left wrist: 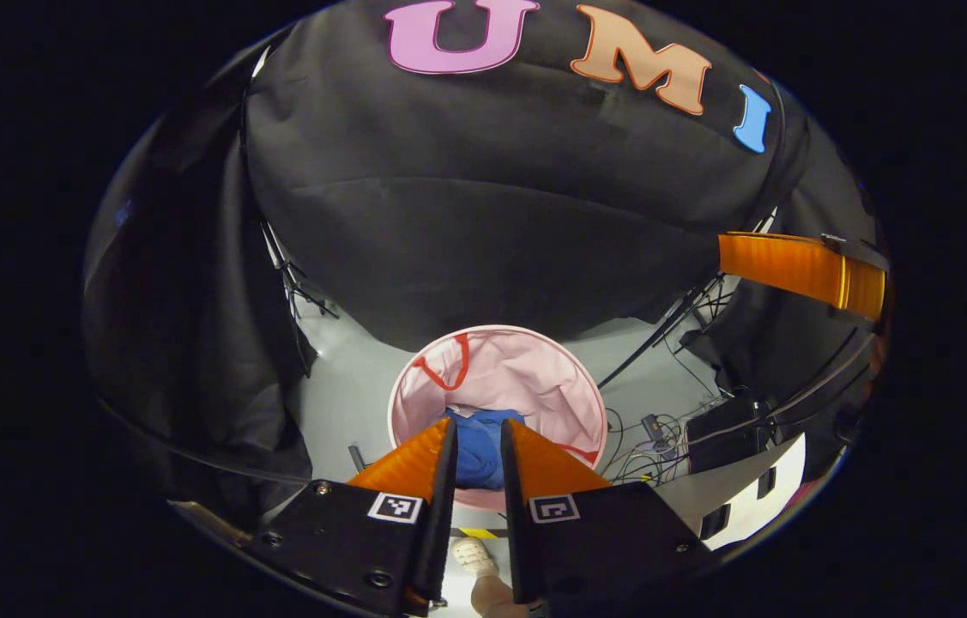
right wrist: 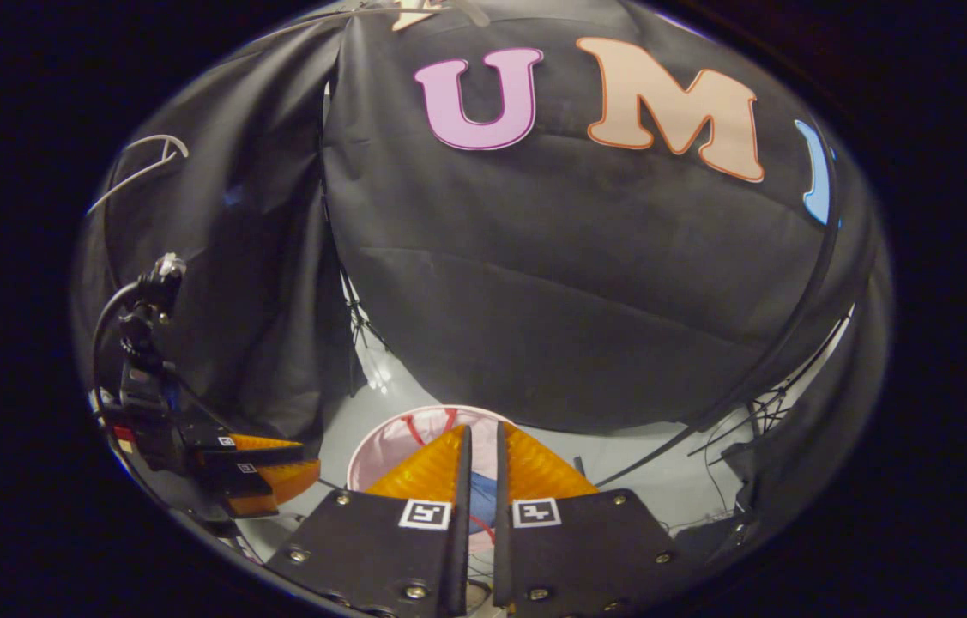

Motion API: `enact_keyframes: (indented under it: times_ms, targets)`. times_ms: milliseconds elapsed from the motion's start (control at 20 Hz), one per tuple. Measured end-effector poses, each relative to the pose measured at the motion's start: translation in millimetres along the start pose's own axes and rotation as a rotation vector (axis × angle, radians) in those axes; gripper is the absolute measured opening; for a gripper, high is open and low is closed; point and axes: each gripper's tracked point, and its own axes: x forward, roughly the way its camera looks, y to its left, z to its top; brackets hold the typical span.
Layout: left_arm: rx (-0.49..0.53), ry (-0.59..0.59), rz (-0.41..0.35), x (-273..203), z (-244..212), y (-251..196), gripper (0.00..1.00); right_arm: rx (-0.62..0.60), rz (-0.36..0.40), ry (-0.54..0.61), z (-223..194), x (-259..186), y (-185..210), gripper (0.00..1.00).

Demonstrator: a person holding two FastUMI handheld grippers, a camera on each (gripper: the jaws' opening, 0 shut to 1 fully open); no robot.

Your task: Grasp the clothes on the hanger with both hands and then place them into the laundry hamper below.

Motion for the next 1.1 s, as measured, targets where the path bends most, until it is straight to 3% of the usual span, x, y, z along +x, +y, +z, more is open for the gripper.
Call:
enact_keyframes:
  times_ms: [550, 1100]
  targets:
    - [0.058, -0.132, -0.039, -33, 54, -29, 0.31, 0.070, -0.024, -0.067, 24, -33, -9, 0.12]
    - [0.184, -0.497, -0.194, -138, 184, -118, 0.31, 0.140, -0.122, -0.415, 141, -146, -55, 0.12]
